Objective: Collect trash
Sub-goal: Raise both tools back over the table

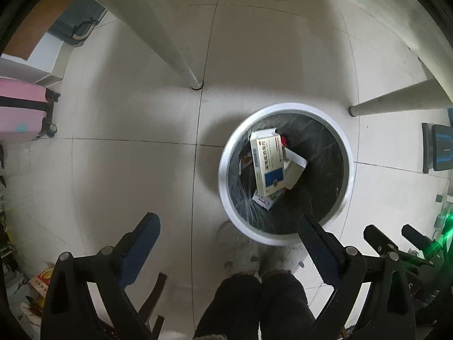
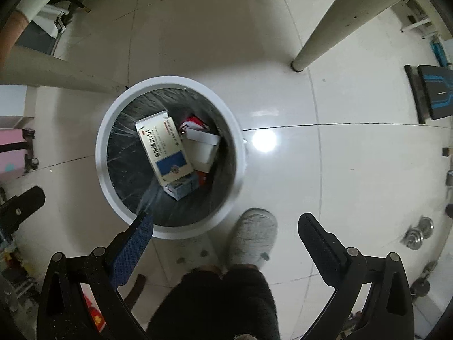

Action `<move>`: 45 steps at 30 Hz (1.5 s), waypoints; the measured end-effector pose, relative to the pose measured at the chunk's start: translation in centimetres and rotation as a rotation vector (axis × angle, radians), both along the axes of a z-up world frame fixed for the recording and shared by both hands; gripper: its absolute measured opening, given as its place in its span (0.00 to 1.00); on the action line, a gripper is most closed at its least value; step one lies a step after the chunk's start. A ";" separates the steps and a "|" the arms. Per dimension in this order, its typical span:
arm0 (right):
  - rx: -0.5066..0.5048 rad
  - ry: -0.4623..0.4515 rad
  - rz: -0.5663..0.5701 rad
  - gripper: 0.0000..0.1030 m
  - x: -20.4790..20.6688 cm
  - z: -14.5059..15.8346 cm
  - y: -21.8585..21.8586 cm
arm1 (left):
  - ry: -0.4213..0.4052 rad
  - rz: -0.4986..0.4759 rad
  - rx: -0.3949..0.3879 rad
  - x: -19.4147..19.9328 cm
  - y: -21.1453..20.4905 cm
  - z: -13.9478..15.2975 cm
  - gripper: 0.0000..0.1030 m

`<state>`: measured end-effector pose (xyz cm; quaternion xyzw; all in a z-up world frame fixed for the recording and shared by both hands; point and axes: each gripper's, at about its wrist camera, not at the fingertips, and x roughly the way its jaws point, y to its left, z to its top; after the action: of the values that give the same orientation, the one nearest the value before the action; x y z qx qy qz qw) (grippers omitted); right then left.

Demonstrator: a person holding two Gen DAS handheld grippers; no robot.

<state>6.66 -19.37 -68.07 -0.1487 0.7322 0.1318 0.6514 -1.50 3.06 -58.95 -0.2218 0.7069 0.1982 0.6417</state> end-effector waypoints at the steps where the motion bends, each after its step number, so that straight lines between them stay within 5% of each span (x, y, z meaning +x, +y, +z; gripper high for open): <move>1: -0.002 -0.003 0.001 1.00 0.1 0.2 0.1 | 0.003 -0.001 0.003 -0.1 -0.1 0.5 0.97; 7: -0.014 -0.039 0.014 1.00 -0.3 3.9 0.2 | -0.005 -0.010 0.014 -0.8 -0.8 2.2 0.97; 18: 0.000 -0.084 0.034 1.00 -1.9 12.6 -0.2 | -0.027 0.002 0.006 -2.5 -2.3 9.4 0.97; 36: 0.127 -0.125 0.015 1.00 -5.4 36.6 -0.5 | -0.171 -0.032 0.037 -4.2 -3.0 30.9 0.97; 45: 0.248 -0.227 -0.095 1.00 3.1 47.3 -0.2 | -0.330 -0.033 0.167 4.4 -0.8 39.5 0.97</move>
<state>9.78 -19.57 -20.77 -0.0463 0.6384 0.1724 0.7488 2.90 2.24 -19.44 -0.1857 0.5768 0.2066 0.7682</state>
